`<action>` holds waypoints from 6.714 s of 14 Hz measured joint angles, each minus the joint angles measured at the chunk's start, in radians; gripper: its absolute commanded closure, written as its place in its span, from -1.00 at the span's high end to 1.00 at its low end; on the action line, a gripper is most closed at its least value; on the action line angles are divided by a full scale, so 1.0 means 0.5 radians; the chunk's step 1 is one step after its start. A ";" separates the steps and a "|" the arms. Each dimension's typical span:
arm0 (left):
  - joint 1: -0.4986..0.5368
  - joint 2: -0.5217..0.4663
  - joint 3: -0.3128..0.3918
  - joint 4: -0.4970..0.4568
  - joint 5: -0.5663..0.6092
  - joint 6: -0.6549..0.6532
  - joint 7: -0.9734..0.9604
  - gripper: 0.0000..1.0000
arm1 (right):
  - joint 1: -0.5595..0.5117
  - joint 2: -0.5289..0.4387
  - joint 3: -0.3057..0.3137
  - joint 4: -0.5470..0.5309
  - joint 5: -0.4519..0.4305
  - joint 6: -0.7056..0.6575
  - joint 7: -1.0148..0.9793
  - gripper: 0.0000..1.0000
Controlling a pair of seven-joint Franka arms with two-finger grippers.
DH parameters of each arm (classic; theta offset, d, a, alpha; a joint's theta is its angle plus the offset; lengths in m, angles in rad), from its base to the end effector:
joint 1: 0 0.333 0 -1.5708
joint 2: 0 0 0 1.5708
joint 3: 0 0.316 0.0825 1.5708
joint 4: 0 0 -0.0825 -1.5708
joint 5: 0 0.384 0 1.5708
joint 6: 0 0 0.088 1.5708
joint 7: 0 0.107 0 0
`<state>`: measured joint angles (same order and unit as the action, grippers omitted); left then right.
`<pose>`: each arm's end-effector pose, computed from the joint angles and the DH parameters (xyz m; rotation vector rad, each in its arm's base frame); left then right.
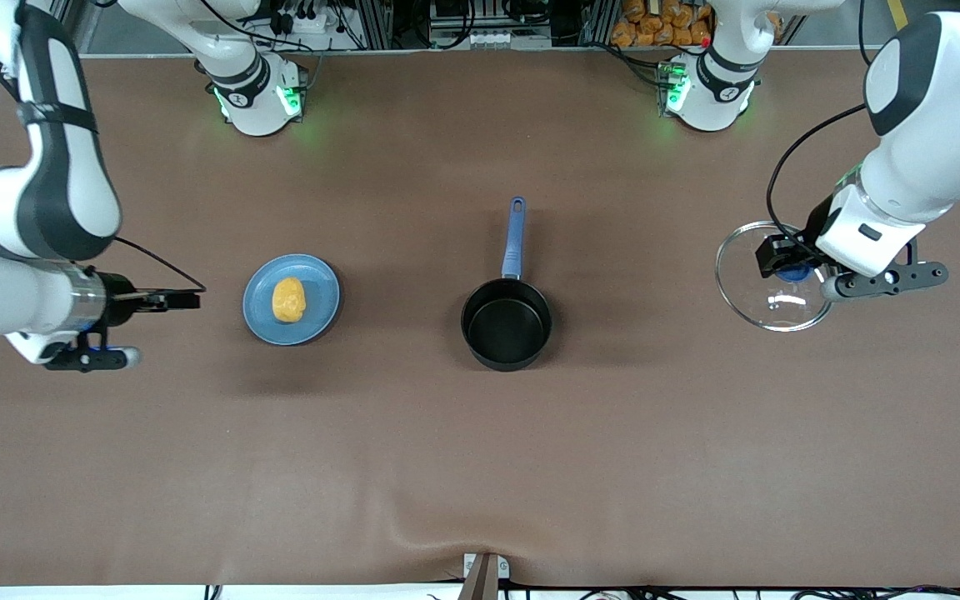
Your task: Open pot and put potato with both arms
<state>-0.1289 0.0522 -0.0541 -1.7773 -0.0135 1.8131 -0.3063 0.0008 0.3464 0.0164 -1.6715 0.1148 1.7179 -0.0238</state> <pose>0.5677 -0.1056 0.5174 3.1237 0.1981 -0.0308 0.6193 0.0204 0.3830 -2.9913 -0.0102 0.4515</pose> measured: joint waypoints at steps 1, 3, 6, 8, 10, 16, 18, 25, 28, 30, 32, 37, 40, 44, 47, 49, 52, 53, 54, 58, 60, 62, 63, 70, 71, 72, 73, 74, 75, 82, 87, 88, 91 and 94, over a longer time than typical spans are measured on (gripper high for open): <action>-0.001 0.014 -0.005 -0.021 0.000 0.036 0.000 -0.18 | 0.027 0.000 0.007 -0.084 0.004 0.098 0.005 1.00; 0.006 0.053 -0.008 -0.088 0.000 0.159 0.012 -0.18 | 0.102 0.000 0.011 -0.236 0.005 0.292 0.029 1.00; 0.064 0.152 -0.007 -0.184 0.000 0.356 0.074 -0.18 | 0.180 -0.001 0.013 -0.364 0.005 0.439 0.044 1.00; 0.091 0.260 -0.007 -0.203 0.000 0.483 0.103 -0.18 | 0.210 -0.001 0.014 -0.467 0.005 0.587 0.044 1.00; 0.093 0.405 -0.009 -0.212 0.000 0.633 0.104 -0.18 | 0.241 -0.001 0.015 -0.596 0.005 0.759 0.044 1.00; 0.093 0.684 -0.015 -0.212 0.000 0.922 0.104 -0.18 | 0.295 0.011 0.018 -0.854 0.011 1.086 0.052 0.99; 0.092 0.754 -0.016 -0.212 0.000 1.000 0.104 -0.18 | 0.323 0.032 0.020 -0.898 0.025 1.146 0.095 0.85; 0.091 0.926 -0.016 -0.211 0.000 1.180 0.106 -0.18 | 0.358 0.062 0.019 -0.921 0.037 1.176 0.138 0.52; 0.090 0.961 -0.016 -0.211 0.004 1.198 0.112 -0.11 | 0.358 0.072 0.019 -0.948 0.037 1.220 0.140 -0.48; 0.089 0.972 -0.016 -0.211 0.007 1.201 0.114 0.91 | 0.358 0.078 0.019 -0.949 0.037 1.232 0.140 -0.84; 0.088 0.975 -0.017 -0.211 0.008 1.202 0.117 1.00 | 0.361 0.077 0.020 -0.942 0.037 1.230 0.141 -1.00; 0.089 0.965 -0.016 -0.175 0.008 1.202 0.118 1.00 | 0.454 0.073 0.029 -0.579 0.047 0.887 0.176 -1.00; 0.093 0.856 -0.016 -0.148 0.008 1.053 0.118 1.00 | 0.596 0.100 0.033 -0.189 0.151 0.627 0.332 -1.00; 0.099 0.532 -0.013 -0.129 0.008 0.690 0.130 1.00 | 0.862 0.366 0.037 0.376 0.249 0.506 0.624 -1.00; 0.109 0.280 -0.012 -0.120 0.008 0.406 0.185 1.00 | 1.062 0.634 0.037 0.754 0.251 0.513 0.883 -1.00; 0.116 0.111 -0.009 -0.107 0.008 0.226 0.222 1.00 | 1.150 0.748 0.036 0.911 0.252 0.543 0.955 -1.00; 0.132 -0.103 -0.006 -0.033 0.008 -0.039 0.244 1.00 | 1.261 0.845 0.036 0.988 0.253 0.652 0.979 -1.00; 0.133 -0.148 -0.006 0.022 0.008 -0.137 0.255 1.00 | 1.296 0.880 0.036 0.993 0.254 0.696 0.994 -1.00; 0.135 -0.174 -0.006 0.090 0.008 -0.223 0.266 1.00 | 1.326 0.918 0.036 0.997 0.254 0.746 1.025 -1.00; 0.139 -0.186 -0.006 0.301 0.000 -0.370 0.290 1.00 | 1.410 1.055 0.035 1.032 0.254 0.856 1.089 -1.00; 0.159 -0.183 -0.006 0.351 -0.021 -0.383 0.290 1.00 | 1.438 1.085 0.034 1.042 0.254 0.856 1.101 -1.00; 0.176 -0.180 -0.005 0.376 -0.023 -0.416 0.293 1.00 | 1.449 1.126 0.030 1.044 0.254 0.862 1.106 -1.00; 0.177 -0.177 -0.005 0.380 -0.024 -0.419 0.297 1.00 | 1.449 1.148 0.028 1.046 0.254 0.878 1.106 -1.00; 0.172 -0.150 -0.024 0.412 -0.028 -0.424 0.303 1.00 | 1.473 1.221 0.025 1.052 0.254 0.950 1.112 -0.90; 0.172 -0.150 -0.025 0.412 -0.028 -0.424 0.303 1.00 | 1.479 1.229 0.025 1.052 0.254 0.965 1.112 -0.76; 0.174 -0.150 -0.024 0.412 -0.028 -0.424 0.303 1.00 | 1.483 1.240 0.025 1.052 0.251 0.977 1.112 -0.73; 0.176 -0.149 -0.023 0.412 -0.028 -0.425 0.303 1.00 | 1.486 1.250 0.025 1.052 0.244 0.983 1.112 -0.73; 0.177 -0.148 -0.021 0.412 -0.028 -0.425 0.303 1.00 | 1.488 1.260 0.025 1.052 0.237 0.991 1.112 -0.70; 0.177 -0.147 -0.021 0.412 -0.028 -0.426 0.303 1.00 | 1.489 1.266 0.025 1.052 0.236 0.998 1.112 -0.54; 0.177 -0.146 -0.021 0.412 -0.028 -0.428 0.303 1.00 | 1.489 1.268 0.021 1.064 0.235 1.003 1.112 1.00; 0.196 -0.146 -0.019 0.410 -0.033 -0.429 0.303 1.00 | 1.488 1.238 0.010 1.159 0.235 0.883 1.120 1.00; 0.201 -0.146 -0.019 0.409 -0.036 -0.429 0.303 1.00 | 1.483 1.217 0.001 1.203 0.235 0.817 1.124 1.00; 0.205 -0.145 -0.019 0.408 -0.045 -0.431 0.303 1.00 | 1.424 1.106 -0.016 1.353 0.232 0.588 1.127 1.00; 0.205 -0.143 -0.020 0.408 -0.046 -0.435 0.303 1.00 | 1.390 0.950 -0.089 1.434 -0.047 0.402 1.125 1.00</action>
<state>-0.0263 -0.0190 -0.0643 -1.5730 -0.0364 1.5957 -0.1549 0.6959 0.8215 -0.0282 -0.9546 0.0912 1.9187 0.5385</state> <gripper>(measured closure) 0.000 0.000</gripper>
